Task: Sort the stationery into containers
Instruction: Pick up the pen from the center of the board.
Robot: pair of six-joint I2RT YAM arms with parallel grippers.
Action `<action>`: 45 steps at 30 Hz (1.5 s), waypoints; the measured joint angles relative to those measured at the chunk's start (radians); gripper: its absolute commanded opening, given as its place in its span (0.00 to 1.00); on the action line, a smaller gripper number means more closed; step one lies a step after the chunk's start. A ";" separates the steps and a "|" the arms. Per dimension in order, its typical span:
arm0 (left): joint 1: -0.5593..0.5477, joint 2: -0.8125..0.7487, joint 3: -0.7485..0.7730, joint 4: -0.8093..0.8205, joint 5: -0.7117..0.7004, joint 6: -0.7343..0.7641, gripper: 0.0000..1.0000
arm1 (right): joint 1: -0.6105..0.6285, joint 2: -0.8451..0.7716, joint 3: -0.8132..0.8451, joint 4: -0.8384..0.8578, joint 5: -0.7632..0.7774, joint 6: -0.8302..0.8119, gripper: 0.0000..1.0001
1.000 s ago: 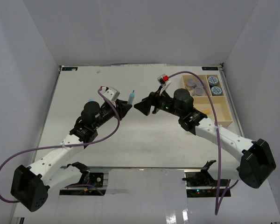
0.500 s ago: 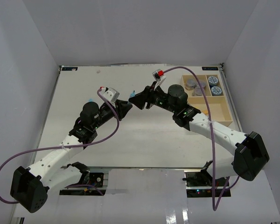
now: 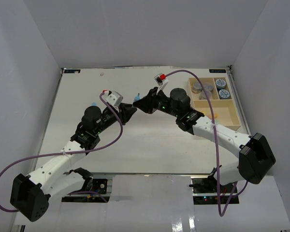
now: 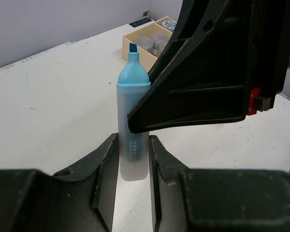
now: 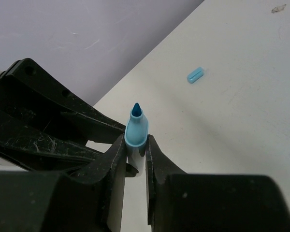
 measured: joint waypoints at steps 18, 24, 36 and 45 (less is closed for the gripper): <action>0.000 0.005 0.000 -0.013 0.259 0.042 0.61 | -0.113 -0.122 -0.008 -0.057 -0.241 -0.136 0.08; 0.000 0.023 0.000 -0.009 0.386 0.039 0.57 | -0.116 -0.137 -0.028 -0.058 -0.406 -0.185 0.08; 0.000 0.043 0.000 0.035 0.469 -0.013 0.24 | -0.116 -0.146 -0.065 -0.026 -0.523 -0.214 0.08; 0.000 0.045 0.000 0.044 0.473 -0.037 0.00 | -0.121 -0.150 -0.104 0.065 -0.551 -0.204 0.23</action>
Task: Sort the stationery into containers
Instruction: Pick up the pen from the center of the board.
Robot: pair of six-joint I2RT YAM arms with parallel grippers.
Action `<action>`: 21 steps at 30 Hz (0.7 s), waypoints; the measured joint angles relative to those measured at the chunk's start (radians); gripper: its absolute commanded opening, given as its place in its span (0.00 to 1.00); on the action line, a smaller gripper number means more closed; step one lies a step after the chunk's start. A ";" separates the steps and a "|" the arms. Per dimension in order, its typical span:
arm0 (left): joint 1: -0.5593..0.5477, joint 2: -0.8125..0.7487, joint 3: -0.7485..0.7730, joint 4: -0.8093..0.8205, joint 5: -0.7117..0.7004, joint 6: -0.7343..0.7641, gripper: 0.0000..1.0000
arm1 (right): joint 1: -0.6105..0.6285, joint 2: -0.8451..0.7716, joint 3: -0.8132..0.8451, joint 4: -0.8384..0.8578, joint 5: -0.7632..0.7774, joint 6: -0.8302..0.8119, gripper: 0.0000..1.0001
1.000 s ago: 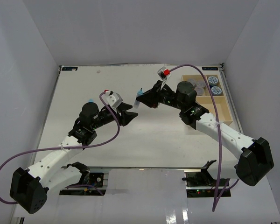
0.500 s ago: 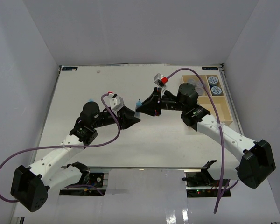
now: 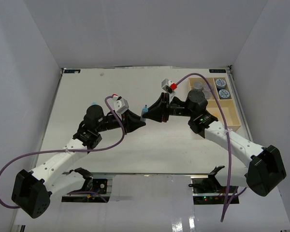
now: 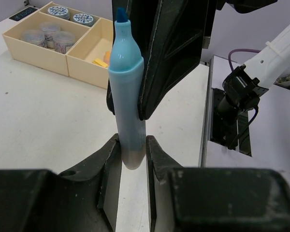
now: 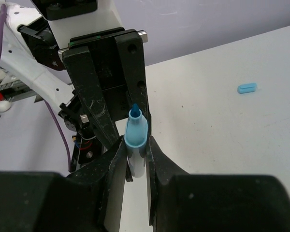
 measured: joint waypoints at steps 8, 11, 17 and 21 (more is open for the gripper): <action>0.000 0.000 -0.018 0.047 0.007 -0.022 0.00 | 0.009 -0.008 -0.079 0.146 -0.016 0.047 0.41; 0.000 -0.003 -0.031 0.080 0.005 -0.036 0.00 | 0.016 -0.001 -0.100 0.220 -0.016 0.072 0.43; 0.000 -0.004 -0.035 0.116 0.000 -0.053 0.00 | 0.034 0.037 -0.116 0.354 -0.004 0.121 0.43; 0.000 -0.007 -0.049 0.136 -0.004 -0.062 0.00 | 0.049 0.067 -0.116 0.409 0.007 0.138 0.43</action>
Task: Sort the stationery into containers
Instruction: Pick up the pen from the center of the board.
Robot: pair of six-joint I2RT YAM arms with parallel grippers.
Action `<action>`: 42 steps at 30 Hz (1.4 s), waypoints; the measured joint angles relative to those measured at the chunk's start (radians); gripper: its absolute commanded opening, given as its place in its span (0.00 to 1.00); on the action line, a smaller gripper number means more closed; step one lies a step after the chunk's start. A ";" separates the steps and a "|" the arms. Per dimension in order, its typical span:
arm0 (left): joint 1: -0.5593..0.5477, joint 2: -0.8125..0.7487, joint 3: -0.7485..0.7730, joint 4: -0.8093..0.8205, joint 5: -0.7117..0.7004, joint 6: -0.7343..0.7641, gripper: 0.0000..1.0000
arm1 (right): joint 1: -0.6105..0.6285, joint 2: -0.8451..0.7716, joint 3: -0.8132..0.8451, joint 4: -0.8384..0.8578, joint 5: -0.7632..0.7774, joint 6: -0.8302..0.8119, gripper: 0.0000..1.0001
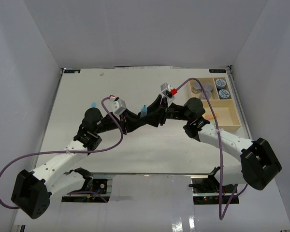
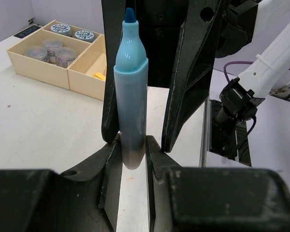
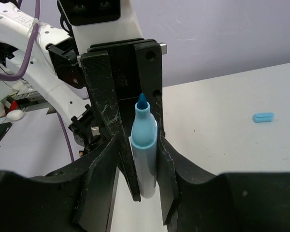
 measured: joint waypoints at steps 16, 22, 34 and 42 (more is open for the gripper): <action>0.000 -0.020 -0.051 0.077 -0.024 -0.034 0.00 | 0.029 0.066 0.002 0.134 0.035 0.064 0.36; -0.001 -0.046 -0.065 0.088 -0.044 -0.047 0.00 | 0.037 0.071 0.002 0.160 0.035 0.071 0.36; 0.000 -0.068 -0.081 0.142 -0.042 -0.092 0.08 | 0.039 0.071 0.001 0.190 0.035 0.081 0.18; 0.000 -0.047 -0.080 0.158 -0.023 -0.094 0.65 | 0.040 0.068 0.001 0.177 0.023 0.077 0.08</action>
